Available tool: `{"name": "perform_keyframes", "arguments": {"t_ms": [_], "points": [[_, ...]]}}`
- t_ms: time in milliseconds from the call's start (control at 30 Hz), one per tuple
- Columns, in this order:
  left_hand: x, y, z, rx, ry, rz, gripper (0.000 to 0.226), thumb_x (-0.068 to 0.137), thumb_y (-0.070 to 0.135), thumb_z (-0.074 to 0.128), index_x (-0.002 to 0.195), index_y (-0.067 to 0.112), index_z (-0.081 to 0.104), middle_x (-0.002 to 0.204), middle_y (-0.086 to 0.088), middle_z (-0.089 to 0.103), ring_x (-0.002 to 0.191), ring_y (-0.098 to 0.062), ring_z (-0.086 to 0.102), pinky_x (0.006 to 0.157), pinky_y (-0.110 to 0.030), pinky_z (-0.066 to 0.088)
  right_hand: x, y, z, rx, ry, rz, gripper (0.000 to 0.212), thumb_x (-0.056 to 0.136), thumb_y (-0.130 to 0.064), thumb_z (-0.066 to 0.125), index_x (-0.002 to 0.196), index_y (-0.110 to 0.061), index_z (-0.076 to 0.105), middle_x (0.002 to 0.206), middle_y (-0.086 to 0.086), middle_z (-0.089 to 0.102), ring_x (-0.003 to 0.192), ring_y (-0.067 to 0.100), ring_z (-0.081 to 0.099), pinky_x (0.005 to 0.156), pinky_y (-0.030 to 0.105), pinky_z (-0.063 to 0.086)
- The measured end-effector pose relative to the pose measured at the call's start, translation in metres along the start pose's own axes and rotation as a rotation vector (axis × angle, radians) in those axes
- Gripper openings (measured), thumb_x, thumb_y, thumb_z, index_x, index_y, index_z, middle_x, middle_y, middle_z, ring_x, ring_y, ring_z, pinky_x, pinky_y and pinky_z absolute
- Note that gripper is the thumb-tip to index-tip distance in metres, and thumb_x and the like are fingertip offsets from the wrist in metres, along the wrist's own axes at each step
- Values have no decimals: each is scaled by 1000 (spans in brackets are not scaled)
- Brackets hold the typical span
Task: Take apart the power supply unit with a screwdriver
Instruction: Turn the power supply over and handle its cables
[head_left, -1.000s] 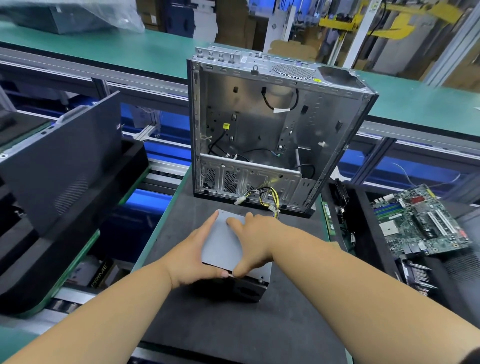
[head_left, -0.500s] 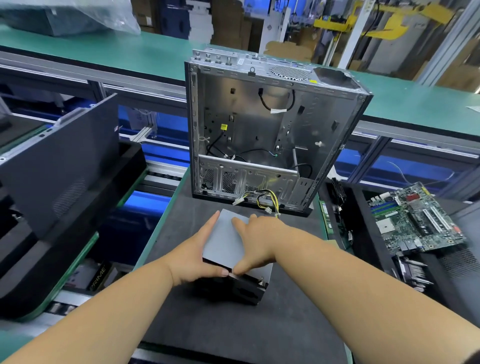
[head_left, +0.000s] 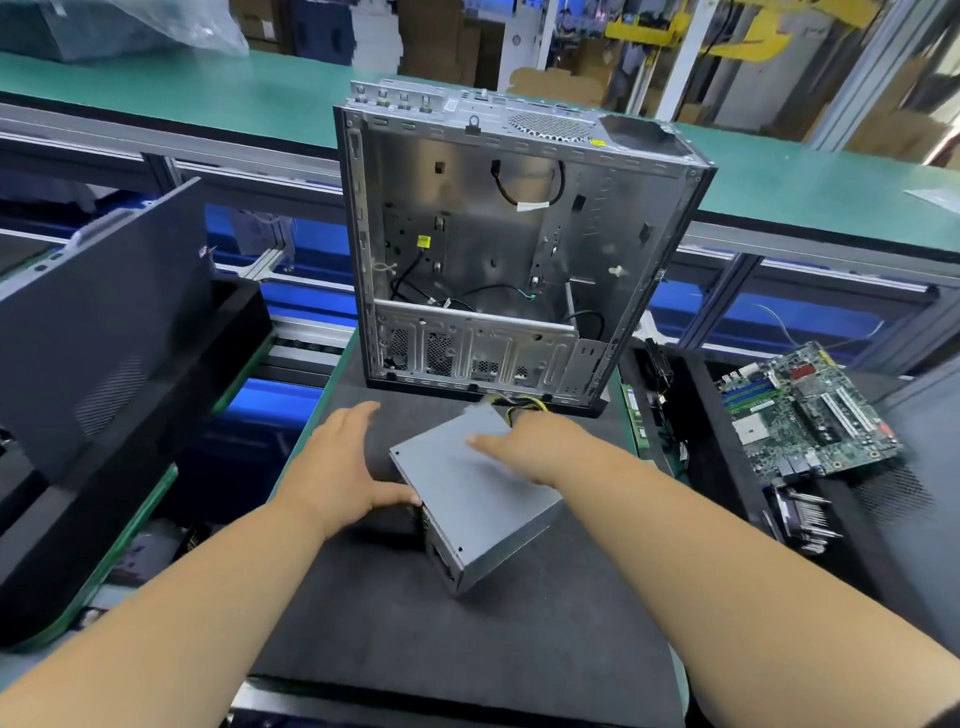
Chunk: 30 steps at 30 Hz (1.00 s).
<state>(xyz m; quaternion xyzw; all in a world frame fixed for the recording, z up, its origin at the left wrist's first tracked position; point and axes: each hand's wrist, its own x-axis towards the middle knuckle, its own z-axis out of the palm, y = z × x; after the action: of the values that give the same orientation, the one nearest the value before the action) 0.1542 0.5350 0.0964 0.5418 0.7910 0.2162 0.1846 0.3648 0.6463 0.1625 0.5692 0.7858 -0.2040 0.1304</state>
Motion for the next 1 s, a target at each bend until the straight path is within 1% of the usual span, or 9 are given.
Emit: {"name": "perform_keyframes", "arguments": {"t_ms": [167, 267, 367, 533, 667, 800, 867, 933, 1000], "points": [[-3, -2, -6, 17, -67, 33, 46, 63, 64, 78, 86, 32, 55, 80, 11, 61, 67, -2, 55, 67, -28, 51, 13, 18, 1, 227, -18, 105, 46, 90, -58, 55, 95, -13, 60, 83, 0, 60, 61, 20, 59, 49, 22, 43], [-10, 11, -9, -266, -193, -77, 23, 86, 42, 71, 77, 22, 63, 73, 1, 70, 65, -14, 63, 73, -34, 54, 15, 24, -4, 469, -75, 183, 34, 90, -48, 62, 90, -14, 56, 88, 8, 60, 65, 23, 59, 57, 29, 55], [-20, 31, -10, -427, -359, -231, 27, 95, 35, 62, 86, 10, 64, 81, -6, 72, 67, -16, 67, 73, -32, 54, 14, 28, -8, 497, -141, 174, 42, 93, -47, 60, 108, -8, 57, 94, 12, 61, 67, 24, 57, 65, 33, 57], [-30, 58, -10, -467, -360, -344, 28, 95, 37, 61, 89, 9, 62, 84, -8, 70, 66, -16, 66, 68, -27, 50, 9, 26, -9, 385, -165, 113, 49, 92, -59, 56, 90, -10, 51, 86, 10, 53, 66, 25, 55, 67, 33, 56], [-32, 72, -8, -423, -364, -479, 33, 95, 40, 59, 89, 7, 60, 81, -7, 69, 62, -16, 67, 63, -25, 48, 6, 22, -7, 263, -182, 84, 62, 90, -64, 55, 118, -8, 54, 102, 11, 58, 76, 29, 65, 66, 34, 61], [-32, 80, -2, -303, -339, -516, 36, 91, 44, 61, 82, 9, 59, 68, -5, 67, 57, -16, 63, 59, -24, 47, 5, 22, -5, 120, -176, 50, 54, 90, -60, 58, 104, -7, 58, 90, 7, 63, 73, 30, 70, 78, 40, 61], [-31, 84, -1, -187, -292, -508, 40, 85, 52, 66, 76, 14, 58, 62, -1, 64, 54, -15, 58, 56, -22, 43, 6, 24, -3, 71, -166, 44, 55, 90, -61, 57, 100, -8, 60, 81, 5, 64, 67, 27, 68, 69, 36, 60], [-33, 89, 0, -78, -264, -507, 44, 78, 61, 67, 76, 19, 54, 66, 4, 61, 57, -12, 55, 53, -25, 39, 7, 24, -1, 69, -149, 49, 53, 89, -62, 57, 92, -9, 60, 75, 4, 65, 59, 23, 66, 60, 29, 55], [-35, 92, 2, -62, -236, -501, 48, 74, 65, 69, 85, 23, 51, 79, 9, 56, 71, -12, 55, 57, -27, 40, 8, 24, 1, 95, -141, 65, 51, 88, -62, 59, 91, -11, 59, 78, 4, 68, 66, 24, 70, 69, 31, 58]]}}
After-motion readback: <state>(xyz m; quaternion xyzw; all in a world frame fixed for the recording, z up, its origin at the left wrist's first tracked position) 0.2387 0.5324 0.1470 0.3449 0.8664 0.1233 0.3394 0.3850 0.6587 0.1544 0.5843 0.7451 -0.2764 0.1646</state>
